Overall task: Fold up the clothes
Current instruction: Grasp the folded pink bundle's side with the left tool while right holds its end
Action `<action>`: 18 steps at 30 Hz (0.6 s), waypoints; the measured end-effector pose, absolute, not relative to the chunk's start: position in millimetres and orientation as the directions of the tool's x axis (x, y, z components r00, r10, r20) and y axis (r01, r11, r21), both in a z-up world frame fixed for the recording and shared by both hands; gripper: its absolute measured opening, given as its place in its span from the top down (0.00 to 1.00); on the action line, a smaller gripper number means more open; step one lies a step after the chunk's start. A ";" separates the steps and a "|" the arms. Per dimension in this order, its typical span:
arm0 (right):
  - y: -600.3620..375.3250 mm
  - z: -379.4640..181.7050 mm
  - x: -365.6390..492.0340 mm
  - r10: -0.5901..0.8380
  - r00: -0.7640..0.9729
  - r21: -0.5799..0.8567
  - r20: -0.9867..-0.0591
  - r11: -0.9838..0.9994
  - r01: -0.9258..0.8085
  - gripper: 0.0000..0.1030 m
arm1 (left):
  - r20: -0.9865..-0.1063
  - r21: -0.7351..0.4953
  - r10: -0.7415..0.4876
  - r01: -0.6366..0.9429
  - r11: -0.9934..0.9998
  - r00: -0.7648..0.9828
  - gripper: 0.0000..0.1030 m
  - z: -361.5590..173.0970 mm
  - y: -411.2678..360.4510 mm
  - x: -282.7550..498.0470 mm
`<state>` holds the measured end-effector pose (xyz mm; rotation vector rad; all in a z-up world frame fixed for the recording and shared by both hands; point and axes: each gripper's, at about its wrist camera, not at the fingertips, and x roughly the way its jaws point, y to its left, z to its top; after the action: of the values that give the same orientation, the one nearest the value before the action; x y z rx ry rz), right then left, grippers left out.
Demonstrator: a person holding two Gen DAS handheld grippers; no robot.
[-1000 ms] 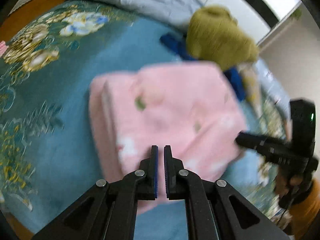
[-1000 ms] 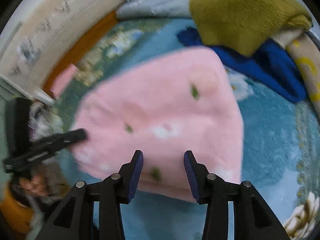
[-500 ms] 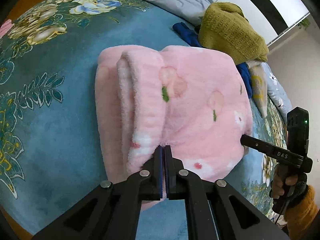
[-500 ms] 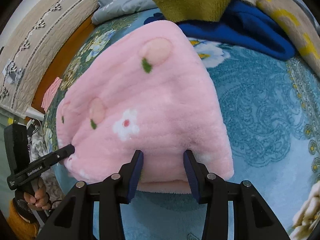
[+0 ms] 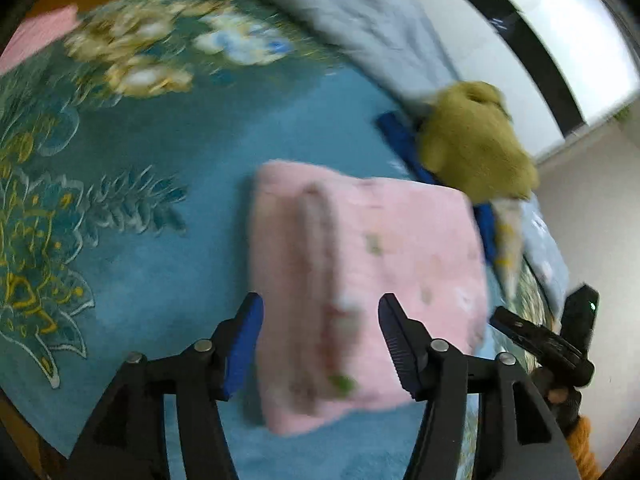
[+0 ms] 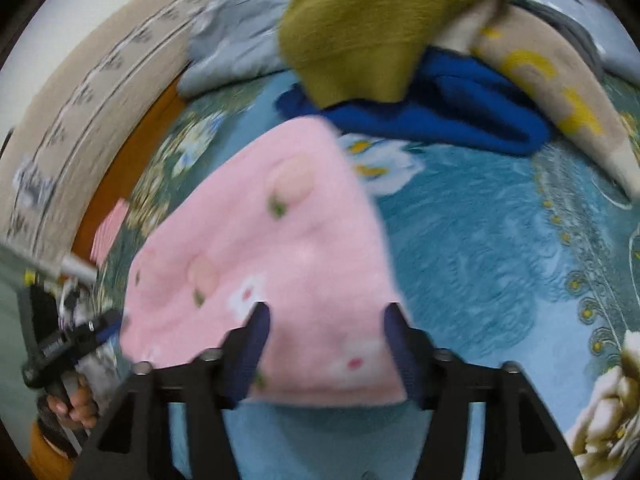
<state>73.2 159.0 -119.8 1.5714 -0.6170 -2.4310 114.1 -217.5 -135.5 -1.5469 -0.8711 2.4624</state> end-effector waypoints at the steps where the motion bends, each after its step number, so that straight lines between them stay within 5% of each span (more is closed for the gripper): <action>1: 161.6 -126.2 66.4 -0.380 -0.413 0.454 -0.828 -0.886 -0.094 0.37 | -0.792 -0.542 0.399 0.230 -0.808 -0.462 0.39 -144.7 -220.7 111.0; 9: 173.3 -168.1 30.7 -0.490 -0.354 0.579 -0.796 -0.787 -0.212 0.34 | -0.674 -0.727 0.568 0.291 -0.622 -0.472 0.27 -183.7 -239.2 101.1; 18: 163.6 -177.0 12.1 -0.507 -0.329 0.584 -0.797 -0.785 -0.207 0.34 | -0.712 -0.696 0.559 0.326 -0.639 -0.424 0.26 -200.8 -232.7 90.0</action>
<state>12.1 163.6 -177.0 1.6876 -0.9236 -2.2257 90.0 -232.7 -200.8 -1.5877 -1.2479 2.1946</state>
